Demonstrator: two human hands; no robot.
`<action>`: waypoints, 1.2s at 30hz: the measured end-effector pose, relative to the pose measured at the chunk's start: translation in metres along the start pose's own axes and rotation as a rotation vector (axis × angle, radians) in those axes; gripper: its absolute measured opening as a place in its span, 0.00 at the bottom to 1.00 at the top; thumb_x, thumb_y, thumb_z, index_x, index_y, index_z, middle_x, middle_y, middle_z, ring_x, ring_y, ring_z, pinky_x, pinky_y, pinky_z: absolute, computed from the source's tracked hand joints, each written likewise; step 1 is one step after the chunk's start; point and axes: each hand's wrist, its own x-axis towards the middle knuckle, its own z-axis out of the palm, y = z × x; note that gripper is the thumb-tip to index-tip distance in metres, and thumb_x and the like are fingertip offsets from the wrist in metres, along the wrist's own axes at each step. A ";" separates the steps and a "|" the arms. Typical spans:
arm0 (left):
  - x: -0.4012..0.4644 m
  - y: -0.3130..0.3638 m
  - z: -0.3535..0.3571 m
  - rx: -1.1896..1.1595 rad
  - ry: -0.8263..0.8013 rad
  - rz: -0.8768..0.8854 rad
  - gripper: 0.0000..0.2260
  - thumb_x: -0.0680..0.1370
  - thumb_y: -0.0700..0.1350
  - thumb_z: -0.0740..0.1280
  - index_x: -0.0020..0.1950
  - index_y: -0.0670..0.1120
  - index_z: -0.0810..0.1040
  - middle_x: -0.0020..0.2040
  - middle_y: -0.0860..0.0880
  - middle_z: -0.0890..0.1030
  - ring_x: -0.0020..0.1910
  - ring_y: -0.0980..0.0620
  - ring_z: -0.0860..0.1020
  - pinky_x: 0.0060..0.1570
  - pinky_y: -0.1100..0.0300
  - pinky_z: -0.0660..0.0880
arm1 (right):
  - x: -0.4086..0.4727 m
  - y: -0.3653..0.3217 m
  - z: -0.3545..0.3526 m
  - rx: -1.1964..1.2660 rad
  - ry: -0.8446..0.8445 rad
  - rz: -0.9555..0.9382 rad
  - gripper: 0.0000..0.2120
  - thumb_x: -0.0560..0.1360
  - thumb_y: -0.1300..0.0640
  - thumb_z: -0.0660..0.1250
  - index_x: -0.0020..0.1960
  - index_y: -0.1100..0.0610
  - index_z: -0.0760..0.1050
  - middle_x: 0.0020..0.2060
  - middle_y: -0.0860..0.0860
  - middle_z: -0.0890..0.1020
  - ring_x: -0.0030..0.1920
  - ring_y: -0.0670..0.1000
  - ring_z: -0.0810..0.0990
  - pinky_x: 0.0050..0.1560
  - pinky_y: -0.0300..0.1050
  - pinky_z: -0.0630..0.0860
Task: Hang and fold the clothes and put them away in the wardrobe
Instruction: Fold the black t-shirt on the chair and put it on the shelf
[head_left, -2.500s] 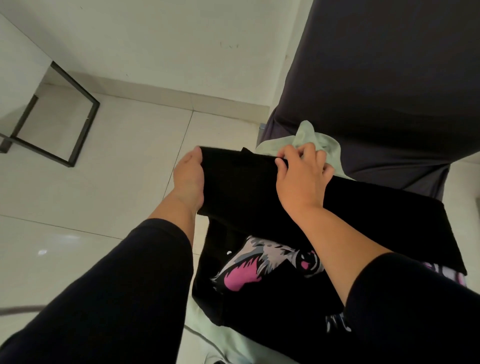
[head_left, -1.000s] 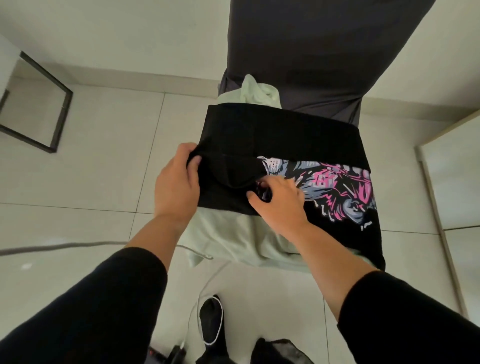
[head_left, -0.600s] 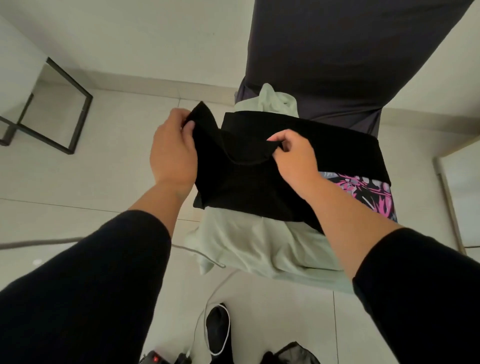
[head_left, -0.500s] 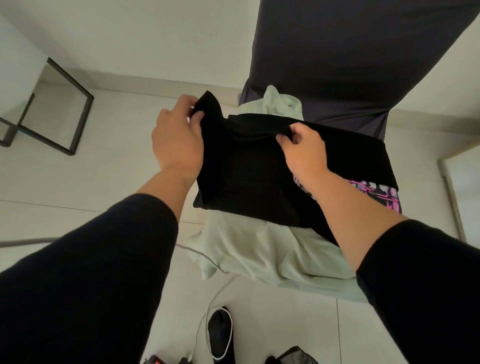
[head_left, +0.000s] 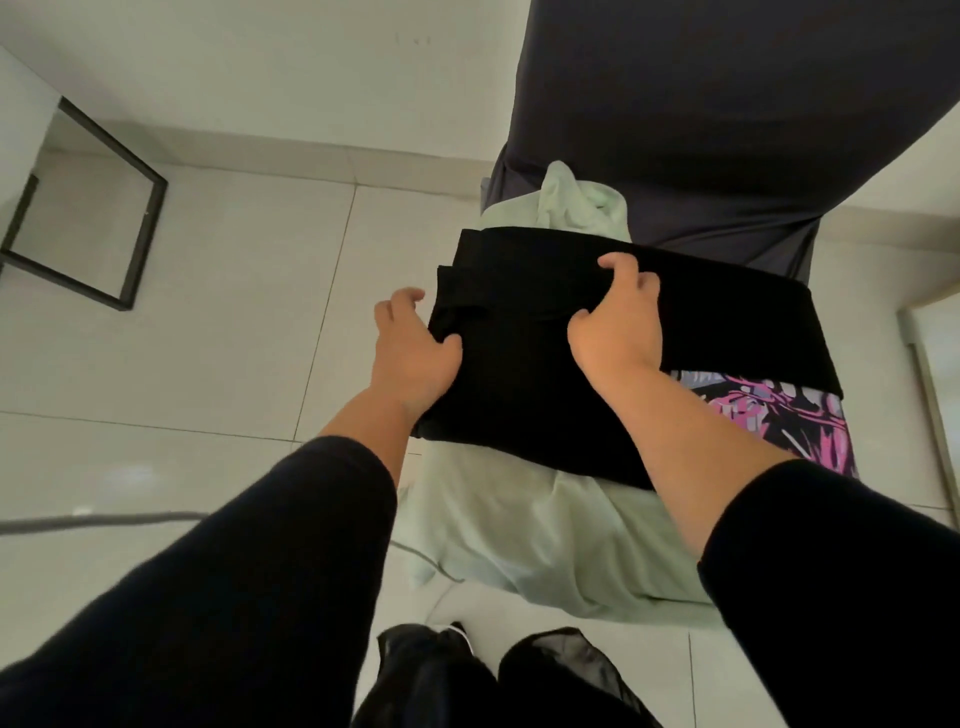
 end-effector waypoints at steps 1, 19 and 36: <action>-0.009 -0.011 0.005 0.012 0.025 -0.011 0.25 0.76 0.47 0.67 0.70 0.47 0.62 0.69 0.47 0.63 0.63 0.47 0.71 0.57 0.58 0.69 | -0.008 -0.001 0.005 -0.083 0.045 -0.066 0.27 0.72 0.64 0.66 0.68 0.50 0.63 0.64 0.54 0.65 0.50 0.53 0.74 0.46 0.47 0.74; -0.042 -0.078 -0.016 -0.708 0.209 -0.413 0.11 0.82 0.40 0.51 0.52 0.45 0.73 0.45 0.50 0.77 0.51 0.51 0.77 0.60 0.53 0.74 | -0.084 0.019 0.061 -0.365 0.037 -0.480 0.18 0.78 0.56 0.58 0.67 0.52 0.69 0.68 0.57 0.68 0.70 0.57 0.65 0.71 0.56 0.61; -0.020 -0.062 -0.031 0.421 0.142 -0.245 0.11 0.80 0.52 0.56 0.56 0.52 0.74 0.47 0.52 0.78 0.48 0.49 0.75 0.51 0.53 0.56 | -0.053 0.020 0.036 -0.313 0.001 -0.395 0.16 0.76 0.59 0.61 0.63 0.49 0.70 0.63 0.51 0.68 0.62 0.53 0.67 0.59 0.48 0.65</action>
